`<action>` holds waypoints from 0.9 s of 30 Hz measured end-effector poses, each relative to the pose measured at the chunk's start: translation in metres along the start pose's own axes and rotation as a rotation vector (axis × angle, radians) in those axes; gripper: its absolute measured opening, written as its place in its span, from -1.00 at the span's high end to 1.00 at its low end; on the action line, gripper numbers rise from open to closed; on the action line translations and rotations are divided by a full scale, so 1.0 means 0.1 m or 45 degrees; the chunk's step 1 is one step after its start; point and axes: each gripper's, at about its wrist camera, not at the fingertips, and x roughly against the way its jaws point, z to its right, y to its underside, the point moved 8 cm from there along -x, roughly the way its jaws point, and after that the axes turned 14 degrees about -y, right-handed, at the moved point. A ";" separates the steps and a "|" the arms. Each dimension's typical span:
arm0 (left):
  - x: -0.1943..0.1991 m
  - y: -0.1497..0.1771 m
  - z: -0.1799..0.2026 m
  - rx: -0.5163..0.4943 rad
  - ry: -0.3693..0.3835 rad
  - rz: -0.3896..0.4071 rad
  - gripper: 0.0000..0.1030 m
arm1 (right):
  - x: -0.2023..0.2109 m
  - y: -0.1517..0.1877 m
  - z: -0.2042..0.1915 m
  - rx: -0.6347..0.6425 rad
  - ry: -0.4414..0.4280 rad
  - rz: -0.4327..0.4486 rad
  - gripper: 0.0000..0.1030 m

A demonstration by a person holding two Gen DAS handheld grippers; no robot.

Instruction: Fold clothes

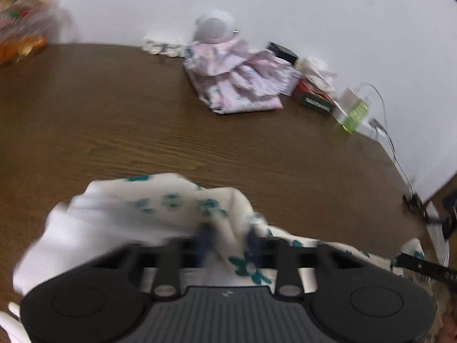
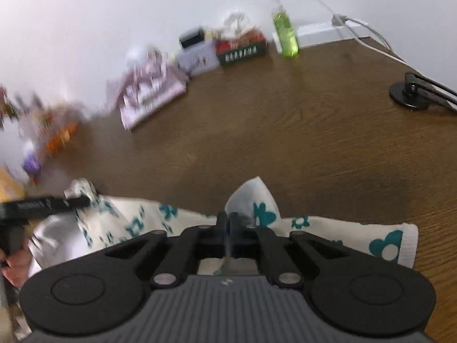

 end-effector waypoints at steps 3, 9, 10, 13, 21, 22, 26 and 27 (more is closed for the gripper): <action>0.02 0.05 -0.10 0.069 0.057 0.028 0.94 | 0.14 -0.05 0.05 0.027 0.051 0.117 0.98; 0.36 0.10 -0.16 0.090 0.057 0.143 0.94 | 0.18 -0.07 0.11 0.056 0.138 0.170 0.98; 0.43 0.11 -0.16 0.075 0.046 0.161 0.94 | 0.17 -0.07 0.12 0.068 0.153 0.169 0.98; 0.44 0.17 -0.18 0.029 -0.003 0.158 0.78 | 0.13 -0.07 0.12 0.103 0.198 0.165 0.98; 0.65 0.40 -0.28 -0.184 -0.118 0.218 0.18 | 0.26 -0.04 0.06 0.245 0.280 0.102 0.16; 0.73 0.44 -0.26 -0.240 -0.131 0.239 0.15 | 0.35 -0.02 0.03 0.282 0.276 0.073 0.12; 0.94 0.73 -0.02 -0.433 -0.070 0.264 0.03 | 0.67 0.16 -0.05 0.462 0.377 -0.031 0.11; 0.98 0.81 0.05 -0.471 -0.054 0.267 0.02 | 0.70 0.24 -0.06 0.516 0.438 -0.059 0.11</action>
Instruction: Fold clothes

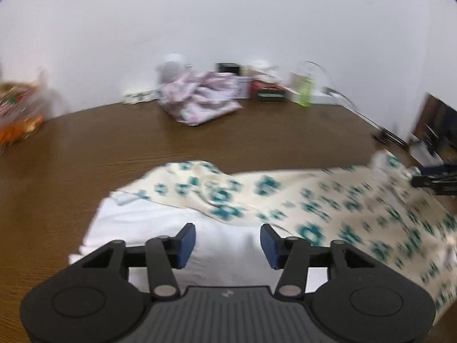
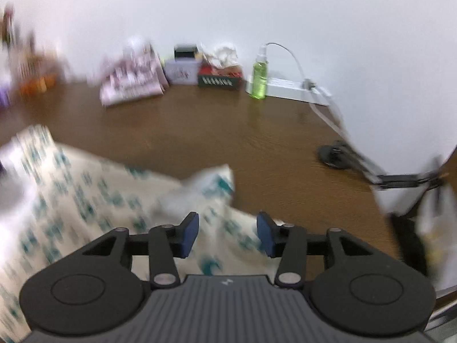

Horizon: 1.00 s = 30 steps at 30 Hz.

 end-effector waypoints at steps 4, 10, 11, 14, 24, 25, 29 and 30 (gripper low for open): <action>0.07 0.19 0.34 -0.173 0.095 0.017 0.02 | -0.15 0.13 -0.12 0.082 0.008 -0.070 0.61; 0.09 0.40 0.40 -0.305 0.039 -0.007 0.03 | 0.06 -0.06 0.24 0.060 0.199 0.097 0.91; 0.10 0.41 0.37 -0.286 0.041 -0.005 0.03 | 0.04 -0.05 0.25 0.073 0.190 0.093 0.87; 0.24 0.35 0.25 -0.252 0.001 0.036 0.03 | 0.20 0.07 0.17 0.108 0.075 0.089 0.12; 1.03 0.64 0.00 -0.246 0.325 0.209 -0.38 | 1.08 0.78 -0.37 0.221 -0.412 0.087 -0.20; 1.03 0.69 0.01 -0.238 0.332 0.188 -0.38 | 1.09 0.87 -0.39 0.208 -0.388 0.080 -0.20; 1.06 0.84 0.08 -0.283 0.359 0.177 -0.38 | 0.97 1.16 -0.38 0.084 -0.314 0.038 0.91; 1.05 0.88 0.08 -0.301 0.337 0.163 -0.37 | 0.96 1.23 -0.38 0.088 -0.317 -0.006 0.90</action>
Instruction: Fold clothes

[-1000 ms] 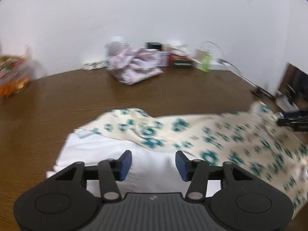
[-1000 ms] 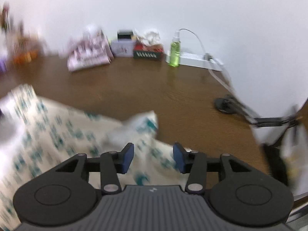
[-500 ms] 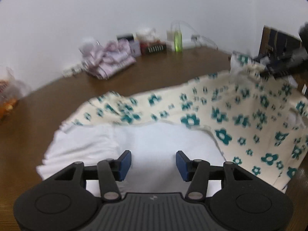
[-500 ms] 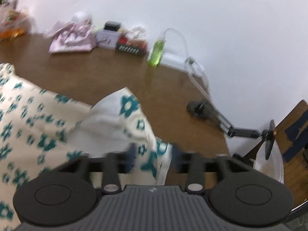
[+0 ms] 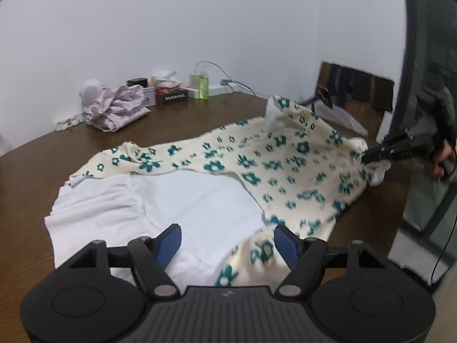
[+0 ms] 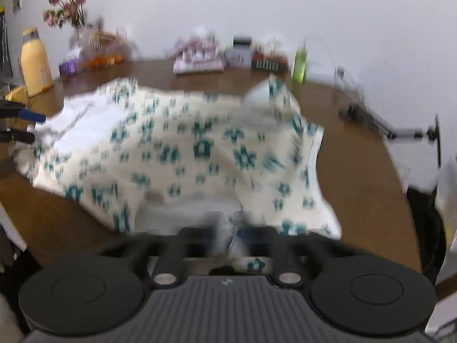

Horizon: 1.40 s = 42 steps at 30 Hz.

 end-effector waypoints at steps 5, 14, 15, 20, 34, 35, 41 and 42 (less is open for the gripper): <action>0.18 0.13 -0.08 -0.008 -0.020 0.027 -0.37 | 0.14 0.07 -0.01 0.044 0.043 -0.053 0.67; 0.36 0.36 -0.08 -0.039 0.064 0.038 -0.37 | -0.16 -0.01 -0.43 0.096 -0.252 -0.034 0.21; 0.34 0.38 -0.08 -0.058 0.051 0.033 -0.37 | -0.19 -0.01 -0.48 0.102 -0.284 -0.032 0.33; 0.20 0.44 -0.14 -0.080 0.059 -0.010 0.65 | -0.21 0.02 -0.49 0.052 -0.382 -0.033 0.91; 0.44 0.21 -0.05 -0.181 0.042 0.140 0.07 | 0.01 0.07 -0.49 0.068 -0.405 -0.027 0.09; 0.47 0.15 0.05 -0.183 0.063 0.173 0.06 | -0.02 0.08 -0.54 0.105 -0.398 -0.022 0.05; 0.26 0.06 0.76 -0.257 0.187 0.193 0.55 | -0.20 -0.01 -0.43 -0.026 -0.412 0.048 0.87; 0.22 0.07 0.83 -0.289 0.191 0.182 0.58 | -0.20 -0.04 -0.41 -0.044 -0.406 0.076 0.97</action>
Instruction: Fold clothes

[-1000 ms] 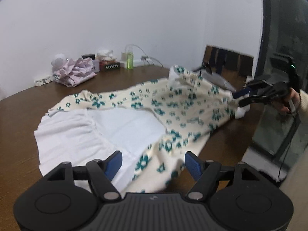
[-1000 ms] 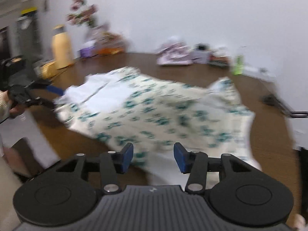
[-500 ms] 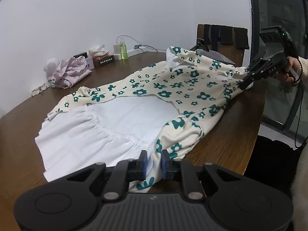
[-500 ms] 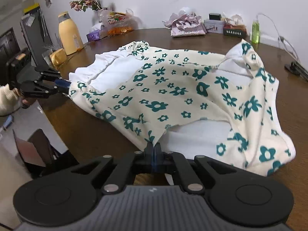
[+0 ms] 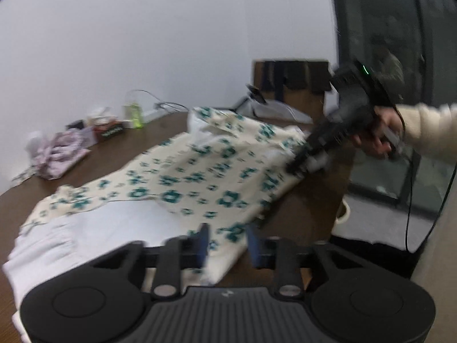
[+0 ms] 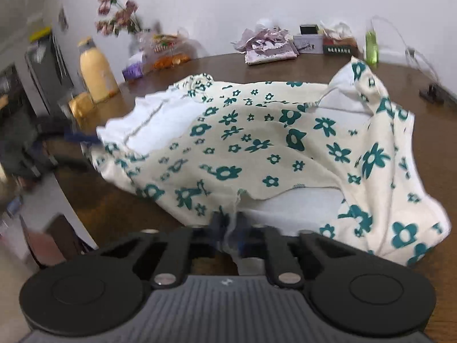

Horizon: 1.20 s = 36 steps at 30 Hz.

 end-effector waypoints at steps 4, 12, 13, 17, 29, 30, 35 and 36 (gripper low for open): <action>-0.21 0.12 0.03 -0.042 -0.010 -0.086 0.62 | 0.04 -0.13 0.07 -0.051 0.026 0.122 0.97; -0.14 0.28 -0.05 -0.051 0.092 -0.126 0.30 | 0.13 -0.10 0.15 0.047 0.169 0.051 0.35; -0.12 0.30 -0.06 -0.057 0.107 -0.127 0.29 | 0.23 -0.10 0.13 0.052 0.151 0.064 0.35; -0.14 0.29 -0.06 -0.106 0.129 -0.114 0.40 | 0.29 0.00 -0.07 0.193 0.097 -0.021 0.35; -0.21 0.18 -0.12 -0.135 0.103 -0.088 0.85 | 0.12 0.17 -0.20 0.246 -0.051 -0.176 0.98; -0.24 0.14 -0.08 -0.135 0.109 -0.077 0.81 | 0.16 0.19 -0.22 0.238 -0.069 -0.183 0.97; -0.40 -0.05 0.11 -0.132 0.135 -0.023 0.50 | 0.16 0.11 -0.22 0.275 -0.076 -0.152 0.48; -0.44 -0.09 0.14 -0.131 0.141 -0.012 0.50 | 0.16 0.08 -0.20 0.288 -0.058 -0.133 0.48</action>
